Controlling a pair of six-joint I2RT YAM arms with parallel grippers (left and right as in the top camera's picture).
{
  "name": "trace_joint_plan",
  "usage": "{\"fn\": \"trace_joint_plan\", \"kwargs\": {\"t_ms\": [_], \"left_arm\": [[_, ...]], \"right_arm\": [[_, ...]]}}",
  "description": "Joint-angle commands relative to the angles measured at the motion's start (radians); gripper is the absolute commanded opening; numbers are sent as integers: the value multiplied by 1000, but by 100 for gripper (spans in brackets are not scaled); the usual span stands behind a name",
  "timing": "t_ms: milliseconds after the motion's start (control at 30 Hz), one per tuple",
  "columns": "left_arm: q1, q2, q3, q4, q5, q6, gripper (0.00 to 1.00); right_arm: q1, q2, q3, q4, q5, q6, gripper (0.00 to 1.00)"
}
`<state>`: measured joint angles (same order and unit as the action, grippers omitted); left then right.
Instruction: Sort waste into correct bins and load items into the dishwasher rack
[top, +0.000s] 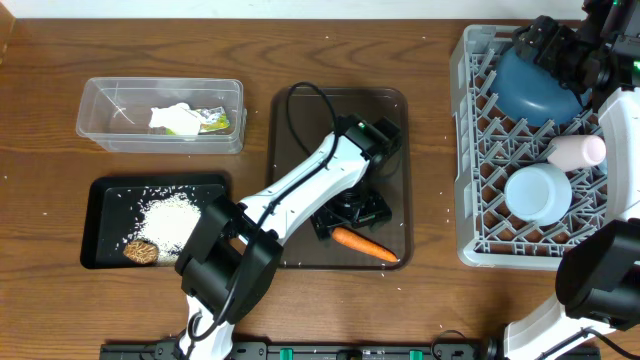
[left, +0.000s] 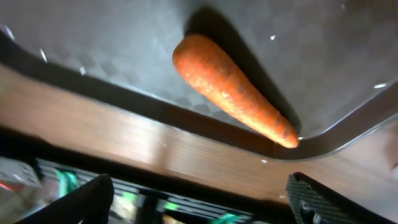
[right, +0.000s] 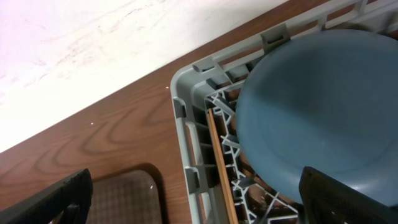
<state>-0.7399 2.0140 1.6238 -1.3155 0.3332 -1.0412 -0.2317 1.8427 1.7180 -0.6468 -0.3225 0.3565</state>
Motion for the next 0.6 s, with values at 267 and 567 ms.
{"fn": "trace_joint_plan", "kwargs": {"t_ms": [267,567], "left_arm": [[0,5,-203,262,126,-536,98],[0,6,-260,447,173,-596,98]], "right_arm": [[-17,-4,0,0,-7,6,99],[-17,-4,0,0,-7,6,99]]}}
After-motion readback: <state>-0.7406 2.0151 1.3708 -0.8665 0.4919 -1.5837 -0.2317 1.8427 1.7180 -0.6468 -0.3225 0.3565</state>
